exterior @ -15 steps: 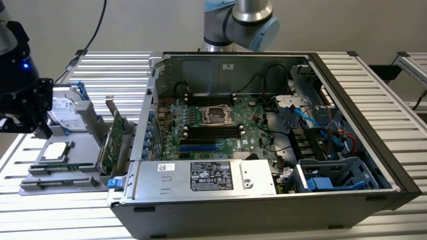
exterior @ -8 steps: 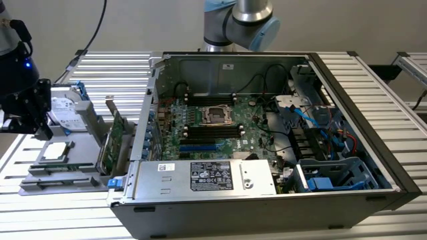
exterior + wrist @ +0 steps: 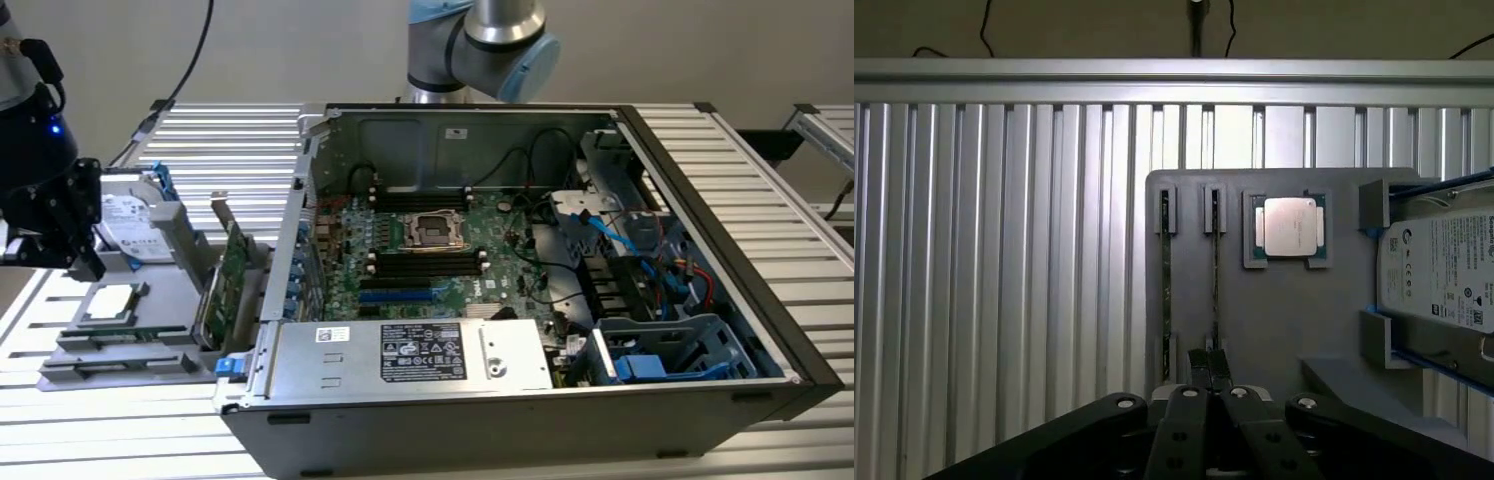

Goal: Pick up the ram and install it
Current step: 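Pick up the ram and move it above insertion slot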

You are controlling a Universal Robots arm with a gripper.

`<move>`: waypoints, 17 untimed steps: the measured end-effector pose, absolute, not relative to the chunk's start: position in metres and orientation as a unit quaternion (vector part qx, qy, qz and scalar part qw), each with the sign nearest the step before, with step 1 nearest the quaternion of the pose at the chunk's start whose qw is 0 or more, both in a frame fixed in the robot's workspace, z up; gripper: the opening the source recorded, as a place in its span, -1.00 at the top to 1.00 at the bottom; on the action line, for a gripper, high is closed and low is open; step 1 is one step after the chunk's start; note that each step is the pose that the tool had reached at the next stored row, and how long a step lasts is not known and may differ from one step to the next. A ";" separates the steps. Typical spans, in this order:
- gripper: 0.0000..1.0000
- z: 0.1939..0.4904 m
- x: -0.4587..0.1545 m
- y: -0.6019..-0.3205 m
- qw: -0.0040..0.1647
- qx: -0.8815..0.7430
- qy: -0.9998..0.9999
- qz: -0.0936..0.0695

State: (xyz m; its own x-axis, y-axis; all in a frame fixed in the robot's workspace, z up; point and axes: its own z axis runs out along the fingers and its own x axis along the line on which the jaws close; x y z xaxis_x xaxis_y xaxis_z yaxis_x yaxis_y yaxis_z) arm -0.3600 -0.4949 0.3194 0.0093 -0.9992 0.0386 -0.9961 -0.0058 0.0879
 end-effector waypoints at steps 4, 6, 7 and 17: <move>0.79 0.319 -0.360 -0.495 0.045 0.709 -0.704 -0.017; 0.76 0.319 -0.360 -0.495 0.045 0.709 -0.704 -0.017; 0.67 0.319 -0.360 -0.495 0.045 0.709 -0.704 -0.017; 0.40 0.309 -0.363 -0.495 0.045 0.709 -0.703 -0.017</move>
State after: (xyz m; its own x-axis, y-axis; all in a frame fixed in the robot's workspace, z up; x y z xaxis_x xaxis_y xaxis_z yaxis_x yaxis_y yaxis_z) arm -0.3628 -0.4950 0.3087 0.0107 -0.9992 0.0389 -0.9962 -0.0073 0.0868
